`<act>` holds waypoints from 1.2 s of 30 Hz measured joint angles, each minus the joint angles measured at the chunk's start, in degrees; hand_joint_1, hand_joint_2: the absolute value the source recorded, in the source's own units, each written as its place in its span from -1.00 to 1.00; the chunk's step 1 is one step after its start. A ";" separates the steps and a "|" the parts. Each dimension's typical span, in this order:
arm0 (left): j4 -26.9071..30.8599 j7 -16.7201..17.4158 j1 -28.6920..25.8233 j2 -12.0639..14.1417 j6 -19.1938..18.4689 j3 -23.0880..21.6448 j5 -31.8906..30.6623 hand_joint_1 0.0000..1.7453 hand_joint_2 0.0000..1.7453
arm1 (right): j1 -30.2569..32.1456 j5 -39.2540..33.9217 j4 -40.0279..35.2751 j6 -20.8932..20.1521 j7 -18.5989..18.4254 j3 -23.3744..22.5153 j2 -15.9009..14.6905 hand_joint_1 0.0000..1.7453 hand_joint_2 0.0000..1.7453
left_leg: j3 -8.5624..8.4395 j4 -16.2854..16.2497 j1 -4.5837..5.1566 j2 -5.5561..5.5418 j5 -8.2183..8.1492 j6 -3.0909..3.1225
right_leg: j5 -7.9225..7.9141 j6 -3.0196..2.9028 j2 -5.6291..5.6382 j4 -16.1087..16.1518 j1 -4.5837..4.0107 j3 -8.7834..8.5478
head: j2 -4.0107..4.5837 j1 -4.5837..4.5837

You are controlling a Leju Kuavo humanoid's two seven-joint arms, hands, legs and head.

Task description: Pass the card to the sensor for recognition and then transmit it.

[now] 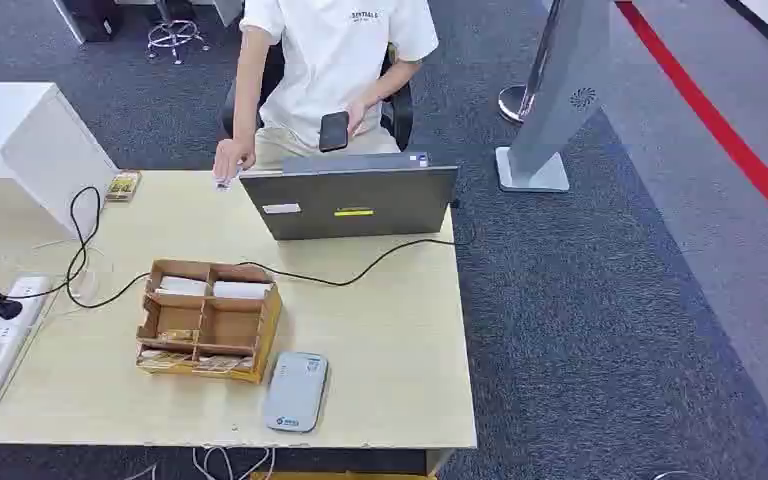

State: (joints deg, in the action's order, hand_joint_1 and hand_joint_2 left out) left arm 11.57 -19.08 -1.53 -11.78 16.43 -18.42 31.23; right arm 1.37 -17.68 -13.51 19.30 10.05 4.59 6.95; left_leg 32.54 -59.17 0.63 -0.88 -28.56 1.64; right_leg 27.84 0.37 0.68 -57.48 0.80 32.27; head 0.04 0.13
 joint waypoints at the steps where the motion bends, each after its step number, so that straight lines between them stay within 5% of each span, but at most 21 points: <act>1: -0.44 -0.73 0.25 -0.16 0.60 -0.40 1.13 -1.00 -1.00 | -0.25 -0.62 0.33 0.71 0.42 0.13 0.29 -1.00 -1.00 | 0.00 0.00 0.00 0.00 0.00 0.00 | 0.00 0.00 0.00 0.00 0.00 0.00 | 0.00 -0.04; 6: -2.41 -4.14 0.98 -0.70 3.28 -1.69 6.59 -1.00 -1.00 | -1.15 -3.61 1.75 4.01 2.25 0.72 1.31 -1.00 -1.00 | 0.00 0.00 0.03 0.00 0.00 0.00 | 0.00 0.00 0.00 0.00 0.03 0.00 | 0.00 0.00; 20: -4.00 -6.72 1.67 -1.01 4.35 -1.71 7.66 -1.00 -1.00 | -1.60 -4.33 2.91 4.77 3.06 1.29 1.69 -1.00 -1.00 | 0.00 0.00 0.08 -0.01 -0.01 0.02 | 0.00 0.01 0.00 0.00 0.07 0.00 | 0.00 0.00; 21: -4.05 -7.13 1.67 -1.03 4.51 -1.71 7.88 -1.00 1.00 | -1.60 -4.48 2.91 4.84 3.15 1.29 1.69 -1.00 -1.00 | 0.00 0.00 0.08 -0.01 -0.01 0.02 | 0.00 0.01 0.00 0.00 0.07 0.00 | 0.00 0.00; 28: -0.50 -20.34 -0.31 -0.61 9.17 -1.71 8.02 -1.00 1.00 | -1.64 -5.75 3.08 6.10 3.83 0.94 1.93 -1.00 -1.00 | -0.01 0.00 0.08 0.01 -0.03 0.04 | 0.00 0.00 0.05 0.00 0.08 0.00 | 0.00 0.02; 29: 2.62 -20.70 -1.62 -0.29 10.68 -1.67 6.07 -1.00 1.00 | -1.63 -5.65 3.13 6.30 3.92 0.72 1.97 -1.00 1.00 | -0.01 0.00 0.09 0.01 -0.03 0.05 | 0.00 0.01 0.05 0.00 0.08 0.00 | 0.00 -0.04; 31: 8.84 -20.95 -4.20 0.41 11.52 -0.08 2.89 -1.00 1.00 | -1.64 -3.39 3.24 6.21 3.50 0.72 2.06 -1.00 1.00 | -0.02 0.00 0.08 0.01 -0.03 0.05 | 0.01 0.01 0.05 0.00 0.08 0.03 | 0.00 -0.02; 33: 13.16 -21.12 -4.57 1.59 7.77 7.88 -0.71 -1.00 1.00 | -1.75 0.22 3.32 4.92 2.25 1.84 2.01 -1.00 1.00 | 0.01 0.00 0.07 -0.02 -0.01 0.07 | 0.01 0.01 0.02 0.00 0.07 0.12 | 0.00 -0.04; 36: 18.33 -21.12 -3.05 1.57 -10.03 25.36 -18.62 -1.00 1.00 | -2.34 1.94 3.50 4.57 1.20 3.17 1.62 -1.00 1.00 | 0.04 -0.04 0.04 0.03 0.10 0.05 | -0.08 -0.02 0.05 0.00 0.04 0.30 | 0.00 -0.26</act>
State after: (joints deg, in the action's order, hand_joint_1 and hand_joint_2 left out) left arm 29.89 -40.19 -4.58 -10.21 6.40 6.94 12.61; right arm -0.96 -15.74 -10.01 23.87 11.26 7.76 8.57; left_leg 32.58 -59.21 0.67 -0.85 -28.46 1.69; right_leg 27.76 0.35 0.72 -57.48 0.84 32.57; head 0.04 -0.13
